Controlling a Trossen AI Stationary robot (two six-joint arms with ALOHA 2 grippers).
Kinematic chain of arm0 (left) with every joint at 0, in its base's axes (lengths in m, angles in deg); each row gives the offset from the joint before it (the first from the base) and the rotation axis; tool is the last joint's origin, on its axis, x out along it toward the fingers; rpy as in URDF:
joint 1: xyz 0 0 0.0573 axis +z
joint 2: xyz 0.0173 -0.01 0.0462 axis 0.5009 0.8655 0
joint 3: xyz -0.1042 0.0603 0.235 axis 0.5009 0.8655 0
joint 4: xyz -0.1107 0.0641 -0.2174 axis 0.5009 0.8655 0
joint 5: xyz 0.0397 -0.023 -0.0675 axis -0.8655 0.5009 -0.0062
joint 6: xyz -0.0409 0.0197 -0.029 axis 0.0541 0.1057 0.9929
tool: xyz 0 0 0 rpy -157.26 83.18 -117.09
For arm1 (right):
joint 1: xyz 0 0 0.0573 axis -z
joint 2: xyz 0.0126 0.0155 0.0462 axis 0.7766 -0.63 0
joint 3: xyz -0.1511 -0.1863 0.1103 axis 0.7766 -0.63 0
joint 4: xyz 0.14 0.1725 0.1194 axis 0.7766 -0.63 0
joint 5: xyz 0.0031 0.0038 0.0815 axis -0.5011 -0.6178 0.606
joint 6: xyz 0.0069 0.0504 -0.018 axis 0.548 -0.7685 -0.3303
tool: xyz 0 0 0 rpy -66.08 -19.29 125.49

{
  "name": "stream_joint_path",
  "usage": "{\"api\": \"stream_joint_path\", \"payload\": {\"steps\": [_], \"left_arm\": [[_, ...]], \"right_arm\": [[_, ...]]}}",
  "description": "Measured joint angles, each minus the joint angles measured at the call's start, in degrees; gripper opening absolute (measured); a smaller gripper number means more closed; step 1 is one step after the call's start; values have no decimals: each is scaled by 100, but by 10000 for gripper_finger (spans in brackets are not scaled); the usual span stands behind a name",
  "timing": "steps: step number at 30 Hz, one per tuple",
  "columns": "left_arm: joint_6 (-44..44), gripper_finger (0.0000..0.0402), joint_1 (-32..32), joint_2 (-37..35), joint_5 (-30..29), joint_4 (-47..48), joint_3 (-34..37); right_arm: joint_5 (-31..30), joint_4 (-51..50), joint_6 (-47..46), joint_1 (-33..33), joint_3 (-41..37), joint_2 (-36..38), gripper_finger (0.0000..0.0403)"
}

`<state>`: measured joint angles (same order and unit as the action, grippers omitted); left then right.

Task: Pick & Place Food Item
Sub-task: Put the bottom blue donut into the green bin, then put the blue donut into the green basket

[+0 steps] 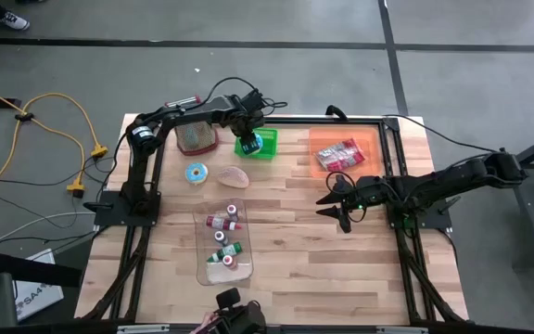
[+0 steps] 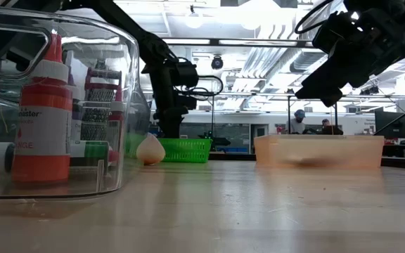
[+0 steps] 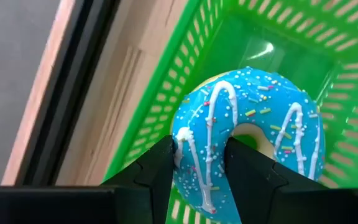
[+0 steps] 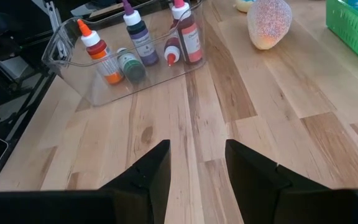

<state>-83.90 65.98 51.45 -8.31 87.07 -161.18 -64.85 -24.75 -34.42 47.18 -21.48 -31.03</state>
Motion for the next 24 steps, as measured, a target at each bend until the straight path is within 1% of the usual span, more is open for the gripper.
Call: {"api": "stream_joint_path", "payload": {"steps": [10,19,21,24], "left_arm": [[-7,133,-43,-25,-35,50,0],[-7,174,-42,-27,-35,54,1],[-7,178,-42,-27,-42,54,1],[-9,179,-51,-27,-227,54,-1]], "right_arm": [[1,0,0,0,0,-1,142],[1,0,-2,0,0,-2,142],[1,0,-2,0,2,-2,142],[1,0,-2,0,1,-2,142]]}}
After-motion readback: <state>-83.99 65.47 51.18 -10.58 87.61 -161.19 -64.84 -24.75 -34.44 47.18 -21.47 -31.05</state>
